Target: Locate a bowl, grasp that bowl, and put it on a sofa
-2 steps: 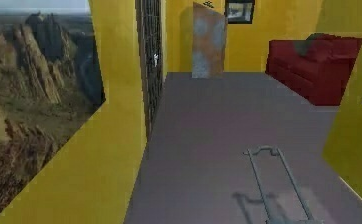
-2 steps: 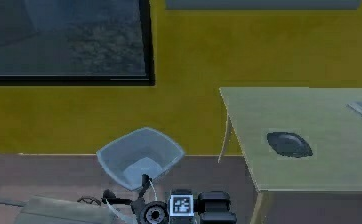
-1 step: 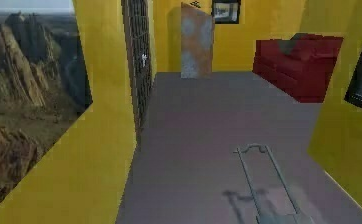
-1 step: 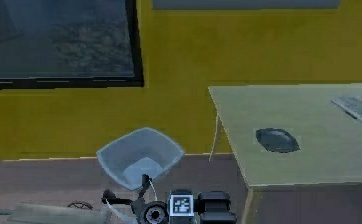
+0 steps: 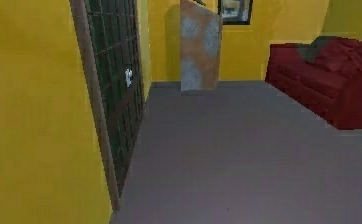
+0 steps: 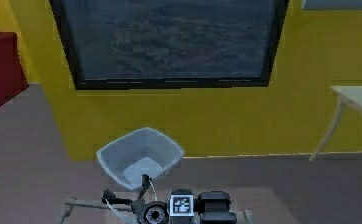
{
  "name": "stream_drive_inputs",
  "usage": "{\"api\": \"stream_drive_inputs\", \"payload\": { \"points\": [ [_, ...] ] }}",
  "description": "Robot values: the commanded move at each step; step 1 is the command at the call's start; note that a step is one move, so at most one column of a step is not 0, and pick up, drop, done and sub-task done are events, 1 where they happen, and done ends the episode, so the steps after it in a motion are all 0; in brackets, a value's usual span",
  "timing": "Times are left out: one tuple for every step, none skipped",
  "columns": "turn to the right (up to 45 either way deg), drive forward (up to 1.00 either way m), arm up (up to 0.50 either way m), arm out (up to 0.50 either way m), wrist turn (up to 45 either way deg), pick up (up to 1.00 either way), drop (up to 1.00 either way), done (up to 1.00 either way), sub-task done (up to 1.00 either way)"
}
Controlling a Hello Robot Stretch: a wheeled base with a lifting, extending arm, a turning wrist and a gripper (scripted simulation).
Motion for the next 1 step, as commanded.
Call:
{"api": "stream_drive_inputs", "payload": {
  "points": [
    [6.0,0.00,0.00,0.00,0.0,0.00,0.00,0.00,0.00]
  ]
}}
